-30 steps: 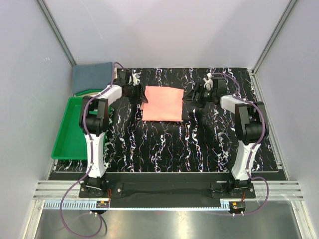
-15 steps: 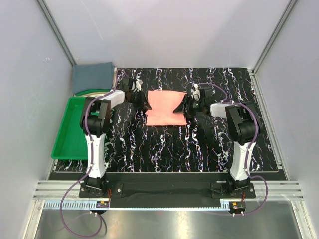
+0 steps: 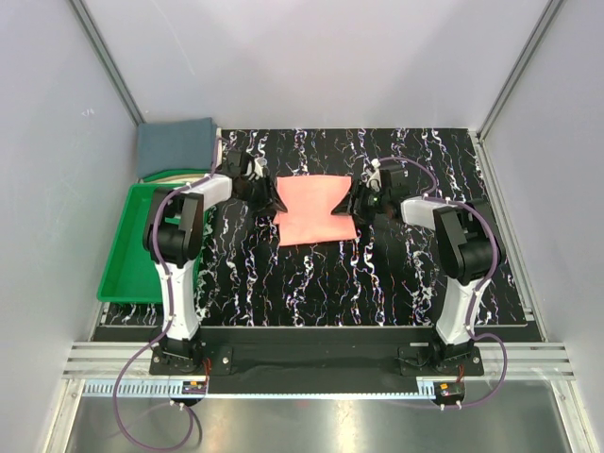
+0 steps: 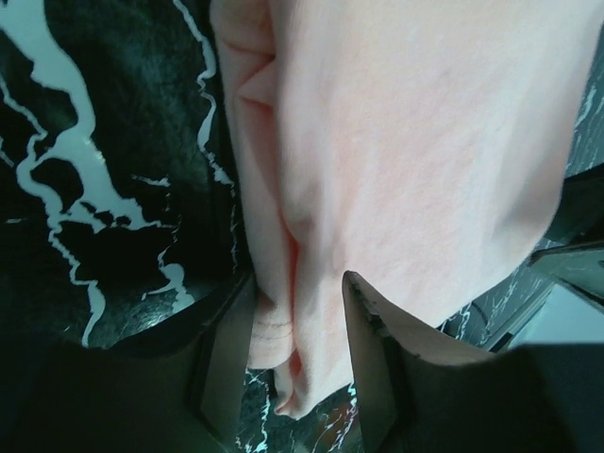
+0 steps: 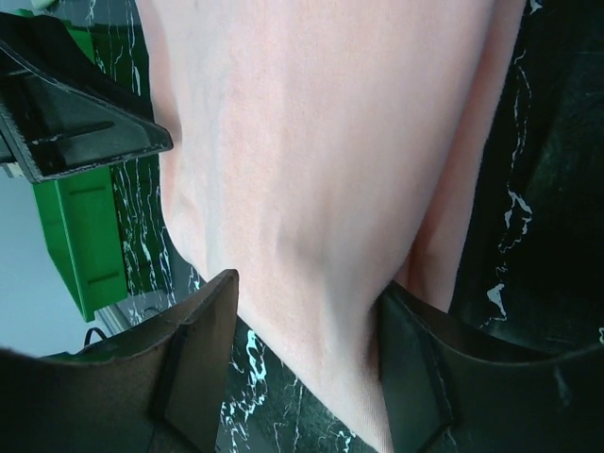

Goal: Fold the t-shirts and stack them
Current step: Fold the tshirt

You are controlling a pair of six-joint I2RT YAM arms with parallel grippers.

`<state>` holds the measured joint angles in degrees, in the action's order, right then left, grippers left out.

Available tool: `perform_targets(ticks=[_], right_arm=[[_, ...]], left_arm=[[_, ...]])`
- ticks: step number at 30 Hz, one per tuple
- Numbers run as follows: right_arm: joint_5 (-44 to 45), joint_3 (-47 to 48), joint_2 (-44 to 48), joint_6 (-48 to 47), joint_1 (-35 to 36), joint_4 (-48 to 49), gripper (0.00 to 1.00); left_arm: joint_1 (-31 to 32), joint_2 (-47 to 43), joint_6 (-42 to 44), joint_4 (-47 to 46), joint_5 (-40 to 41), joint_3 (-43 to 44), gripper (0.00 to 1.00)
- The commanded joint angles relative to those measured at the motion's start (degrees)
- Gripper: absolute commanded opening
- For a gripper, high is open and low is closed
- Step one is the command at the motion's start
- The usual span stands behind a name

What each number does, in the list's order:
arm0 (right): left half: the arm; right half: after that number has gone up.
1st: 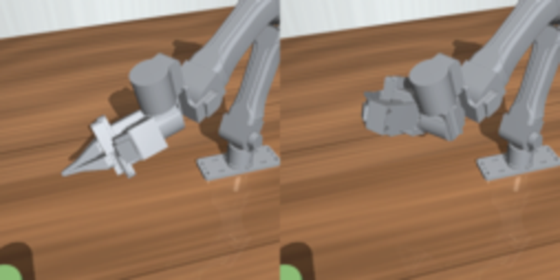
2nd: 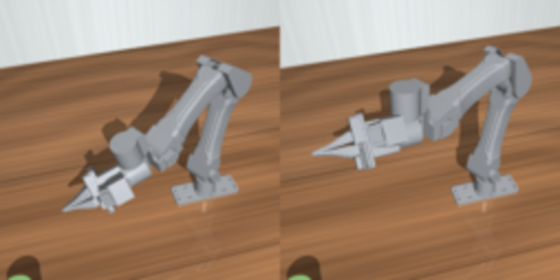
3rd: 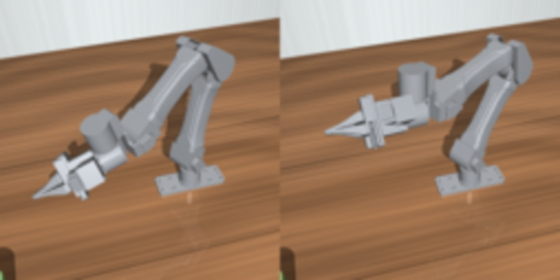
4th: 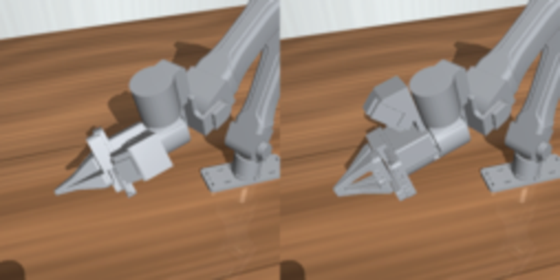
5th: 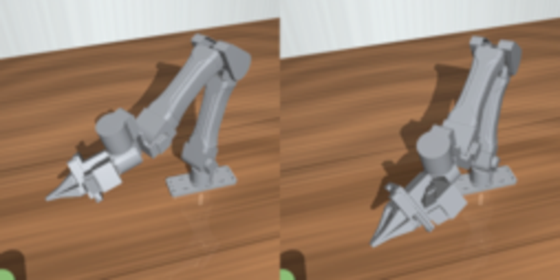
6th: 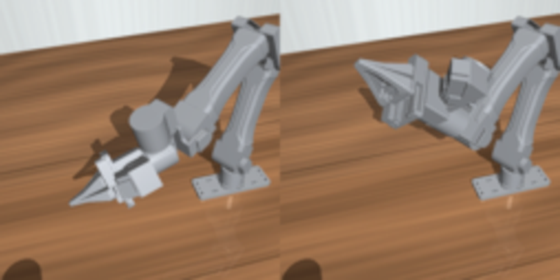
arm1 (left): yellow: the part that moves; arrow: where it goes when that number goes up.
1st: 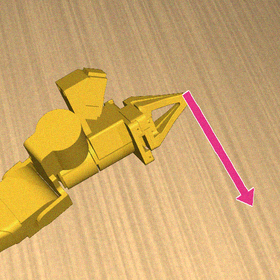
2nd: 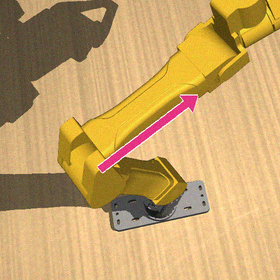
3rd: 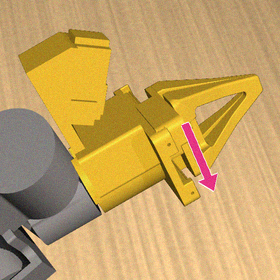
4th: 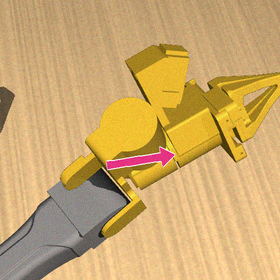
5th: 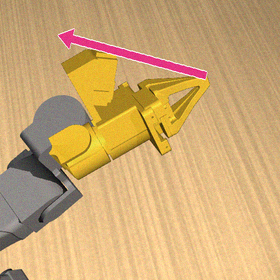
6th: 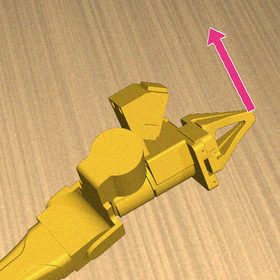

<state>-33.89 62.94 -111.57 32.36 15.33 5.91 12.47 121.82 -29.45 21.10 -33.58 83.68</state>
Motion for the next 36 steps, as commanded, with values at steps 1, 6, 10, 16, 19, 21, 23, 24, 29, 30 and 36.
perform_targets(ticks=[1,6,10,16,19,21,23,24,29,30,36], right_arm=[[2.77,-0.88,4.16,0.16,0.58,-1.25,0.63],[4.97,-3.17,5.13,0.77,0.58,-1.25,0.45],[6.02,-4.31,4.87,1.04,0.49,-1.25,0.41],[6.82,-5.81,5.92,0.86,0.66,-1.34,0.49],[7.17,-5.98,7.06,1.04,0.58,-1.25,0.52],[7.35,-6.16,7.85,1.21,0.58,-1.34,0.54],[7.52,-6.51,9.0,1.22,0.58,-1.34,0.57],[7.61,-6.6,9.26,1.3,0.58,-1.43,0.57],[8.23,-7.48,11.02,1.83,0.58,-1.78,0.59],[8.23,-7.57,11.02,1.92,0.58,-1.87,0.59],[8.4,-8.36,11.2,1.92,0.58,-2.05,0.59]], left_arm=[[0.36,-3.96,1.76,1.4,2.47,-1.85,0.47],[0.89,-4.49,2.21,1.4,3.26,-2.99,0.44],[0.98,-3.0,1.77,1.22,2.91,-2.91,0.31],[0.98,-4.13,-0.51,-0.09,0.45,-3.08,0.12],[0.98,-4.84,-2.54,0.6,0.27,-3.17,0.37],[0.89,-6.33,-2.8,1.13,2.45,-3.52,0.43],[0.89,-8.43,-2.8,1.48,4.22,-4.84,0.5],[0.98,-9.14,-2.98,1.49,5.45,-5.45,0.51],[2.12,-11.43,-2.63,1.57,9.06,-8.0,0.52],[2.38,-11.52,-2.63,1.49,9.5,-8.27,0.52],[3.97,-9.94,-2.36,1.4,10.73,-7.74,0.48]])
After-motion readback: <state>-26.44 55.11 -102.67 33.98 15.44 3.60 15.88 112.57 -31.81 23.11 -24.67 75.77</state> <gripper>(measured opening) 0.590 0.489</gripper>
